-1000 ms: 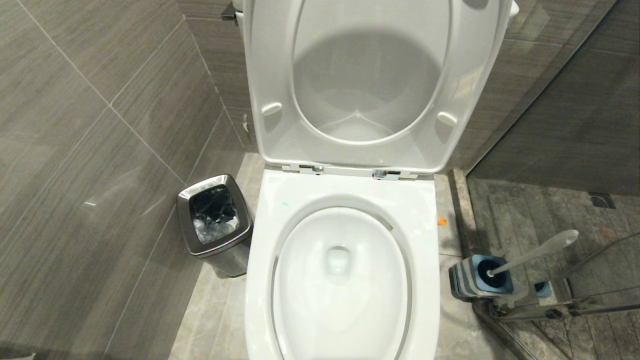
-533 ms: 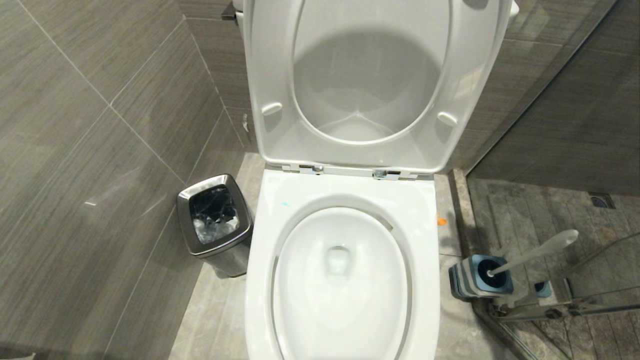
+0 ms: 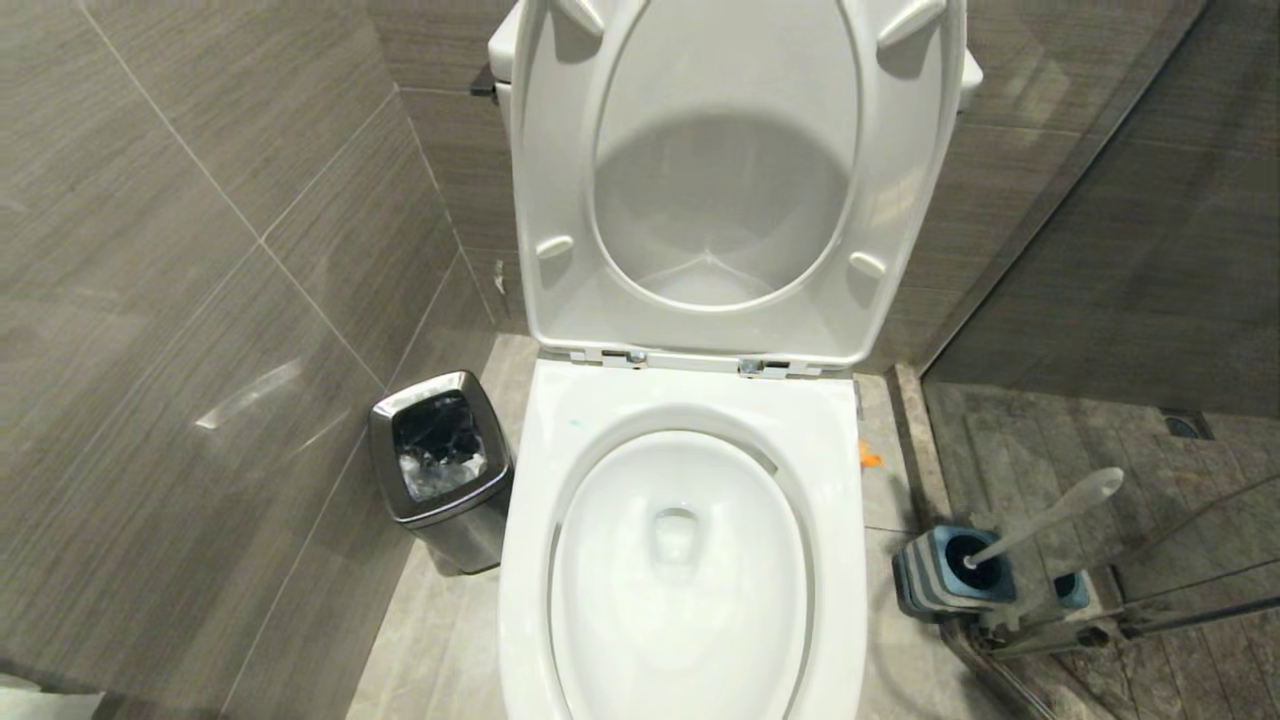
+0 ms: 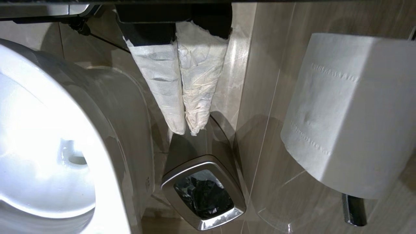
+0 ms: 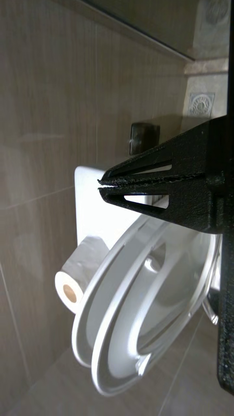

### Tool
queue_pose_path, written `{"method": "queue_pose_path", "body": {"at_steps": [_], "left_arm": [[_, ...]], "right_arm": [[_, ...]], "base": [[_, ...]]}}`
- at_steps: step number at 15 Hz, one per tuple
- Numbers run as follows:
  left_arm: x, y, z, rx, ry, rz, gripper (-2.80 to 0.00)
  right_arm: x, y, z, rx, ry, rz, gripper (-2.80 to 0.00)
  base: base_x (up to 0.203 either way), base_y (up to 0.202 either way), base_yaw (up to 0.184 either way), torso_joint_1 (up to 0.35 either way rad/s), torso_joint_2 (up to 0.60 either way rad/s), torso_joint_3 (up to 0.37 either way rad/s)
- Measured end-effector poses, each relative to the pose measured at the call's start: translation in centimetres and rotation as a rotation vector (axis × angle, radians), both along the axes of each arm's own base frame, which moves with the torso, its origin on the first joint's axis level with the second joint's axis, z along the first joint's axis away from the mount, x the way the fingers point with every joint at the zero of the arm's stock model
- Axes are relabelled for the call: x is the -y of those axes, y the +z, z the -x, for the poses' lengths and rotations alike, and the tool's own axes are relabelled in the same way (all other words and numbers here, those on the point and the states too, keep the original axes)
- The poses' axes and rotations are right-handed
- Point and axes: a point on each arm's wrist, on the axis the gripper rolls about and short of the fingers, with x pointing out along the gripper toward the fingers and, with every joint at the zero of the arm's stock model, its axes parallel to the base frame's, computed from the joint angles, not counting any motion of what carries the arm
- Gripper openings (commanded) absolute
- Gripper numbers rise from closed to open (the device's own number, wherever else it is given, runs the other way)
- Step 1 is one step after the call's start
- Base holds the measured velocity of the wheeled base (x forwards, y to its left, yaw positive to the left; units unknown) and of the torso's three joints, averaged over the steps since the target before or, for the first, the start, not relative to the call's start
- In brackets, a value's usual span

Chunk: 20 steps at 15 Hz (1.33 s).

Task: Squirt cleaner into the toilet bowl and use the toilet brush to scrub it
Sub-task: Close the toilet lid

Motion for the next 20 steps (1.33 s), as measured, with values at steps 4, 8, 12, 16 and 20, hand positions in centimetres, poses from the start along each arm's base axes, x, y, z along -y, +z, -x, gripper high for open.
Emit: {"method": "queue_pose_path", "body": {"at_steps": [4, 8, 12, 16, 20], "left_arm": [[0.0, 0.0, 0.0, 0.0, -0.001, 0.0, -2.8], [0.0, 0.0, 0.0, 0.0, 0.0, 0.0, -2.8], [0.0, 0.0, 0.0, 0.0, -0.001, 0.0, -2.8], [0.0, 0.0, 0.0, 0.0, -0.002, 0.0, -2.8], [0.0, 0.0, 0.0, 0.0, -0.001, 0.0, -2.8]], "right_arm": [[0.1, -0.3, -0.8, -0.041, 0.027, -0.176, -2.8], [1.4, -0.4, -4.3, 0.05, -0.078, -0.273, -2.8], [1.2, -0.7, -7.8, 0.182, -0.016, -0.263, -2.8], [-2.2, -2.8, -9.2, 0.06, 0.235, -0.232, -2.8], [-2.8, -3.7, -8.0, -0.042, 0.463, -0.265, -2.8]], "base": [[0.0, 0.0, 0.0, 0.001, 0.0, 0.009], [0.0, 0.0, 0.0, 0.0, 0.0, 0.0], [0.0, 0.0, 0.0, 0.0, 0.0, 0.0], [0.0, 0.0, 0.0, 0.0, 0.0, 0.0], [0.0, 0.0, 0.0, 0.0, 0.0, 0.0]]}}
